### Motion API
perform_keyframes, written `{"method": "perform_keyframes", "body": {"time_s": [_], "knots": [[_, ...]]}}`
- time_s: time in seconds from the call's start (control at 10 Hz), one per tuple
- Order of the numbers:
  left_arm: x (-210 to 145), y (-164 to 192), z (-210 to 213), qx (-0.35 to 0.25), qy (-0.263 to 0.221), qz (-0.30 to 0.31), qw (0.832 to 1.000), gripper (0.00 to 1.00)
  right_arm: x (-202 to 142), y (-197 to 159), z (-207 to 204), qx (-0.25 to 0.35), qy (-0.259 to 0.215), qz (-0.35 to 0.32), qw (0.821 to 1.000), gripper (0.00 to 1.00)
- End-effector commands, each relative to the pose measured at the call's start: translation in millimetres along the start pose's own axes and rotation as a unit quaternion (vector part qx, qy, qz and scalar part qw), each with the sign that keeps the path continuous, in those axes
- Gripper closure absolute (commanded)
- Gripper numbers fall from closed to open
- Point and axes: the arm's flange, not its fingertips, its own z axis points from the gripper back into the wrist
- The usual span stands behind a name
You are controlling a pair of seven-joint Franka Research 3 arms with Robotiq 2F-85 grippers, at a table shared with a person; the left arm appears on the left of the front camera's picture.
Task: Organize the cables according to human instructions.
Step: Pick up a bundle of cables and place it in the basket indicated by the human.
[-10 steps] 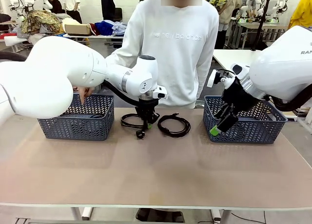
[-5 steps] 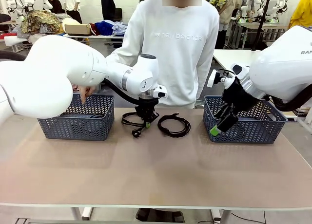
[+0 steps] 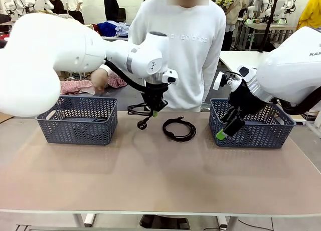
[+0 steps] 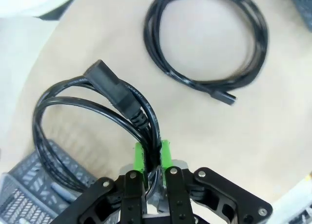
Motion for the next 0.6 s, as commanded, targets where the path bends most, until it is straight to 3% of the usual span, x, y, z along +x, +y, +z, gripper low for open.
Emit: {"method": "perform_keyframes", "body": {"time_s": [0.0, 0.2, 0.5], "knots": [[-22.5, 11.9, 25.6, -0.024, -0.002, -0.078, 0.997, 1.00, 2.4, -0.1, 1.0, 0.000, 0.001, -0.001, 1.000, 0.00], [-48.1, 23.7, 52.9, 0.000, 0.010, -0.168, 0.986, 1.00, 2.4, -0.1, 1.0, 0.000, 0.001, -0.001, 1.000, 0.00], [-94.2, 56.1, 74.9, 0.006, -0.026, -0.291, 0.956, 1.00, 2.4, -0.1, 1.0, 0.000, 0.001, -0.001, 1.000, 0.00]]}}
